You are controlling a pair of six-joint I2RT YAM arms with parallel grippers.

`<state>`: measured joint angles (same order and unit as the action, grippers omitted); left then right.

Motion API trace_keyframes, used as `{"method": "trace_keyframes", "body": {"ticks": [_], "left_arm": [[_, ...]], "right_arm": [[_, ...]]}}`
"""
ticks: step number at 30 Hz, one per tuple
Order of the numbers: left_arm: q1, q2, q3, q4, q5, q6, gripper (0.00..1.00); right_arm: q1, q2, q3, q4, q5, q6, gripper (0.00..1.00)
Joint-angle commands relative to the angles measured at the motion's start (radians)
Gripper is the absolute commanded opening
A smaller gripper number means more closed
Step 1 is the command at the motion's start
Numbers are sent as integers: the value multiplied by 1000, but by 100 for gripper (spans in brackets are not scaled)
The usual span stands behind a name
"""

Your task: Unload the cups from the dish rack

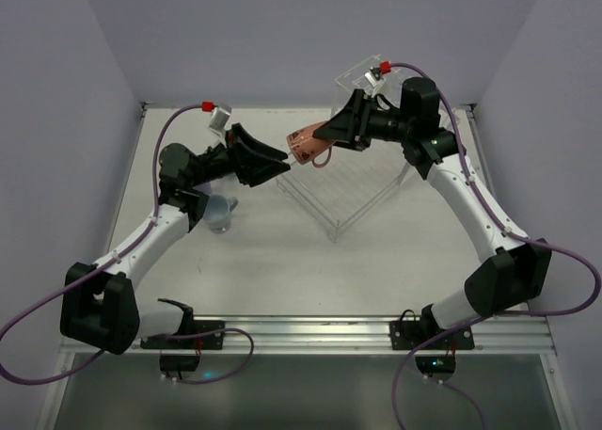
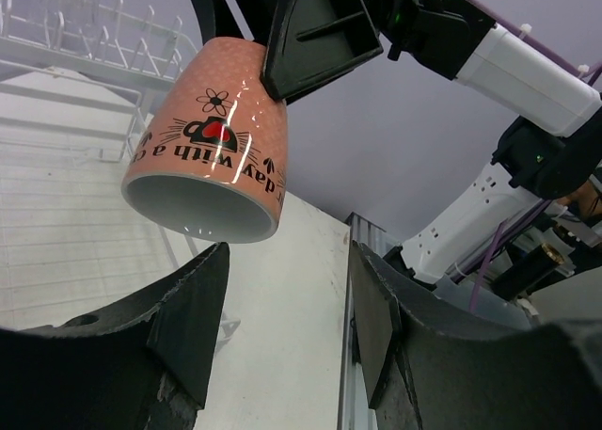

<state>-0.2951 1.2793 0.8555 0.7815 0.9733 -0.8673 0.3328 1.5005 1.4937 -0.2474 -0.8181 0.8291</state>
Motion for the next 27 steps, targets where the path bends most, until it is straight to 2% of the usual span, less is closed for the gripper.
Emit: {"method": "trace_keyframes", "body": {"ticks": [1, 16, 27], "left_arm": [[-10, 3, 13, 97, -8, -36, 58], [-70, 74, 59, 229, -45, -122, 58], [-91, 110, 117, 223, -107, -113, 59]], "right_arm": [[-5, -42, 3, 117, -67, 71, 0], [25, -11, 13, 165, -76, 91, 0], [48, -17, -10, 189, -75, 96, 0]]}}
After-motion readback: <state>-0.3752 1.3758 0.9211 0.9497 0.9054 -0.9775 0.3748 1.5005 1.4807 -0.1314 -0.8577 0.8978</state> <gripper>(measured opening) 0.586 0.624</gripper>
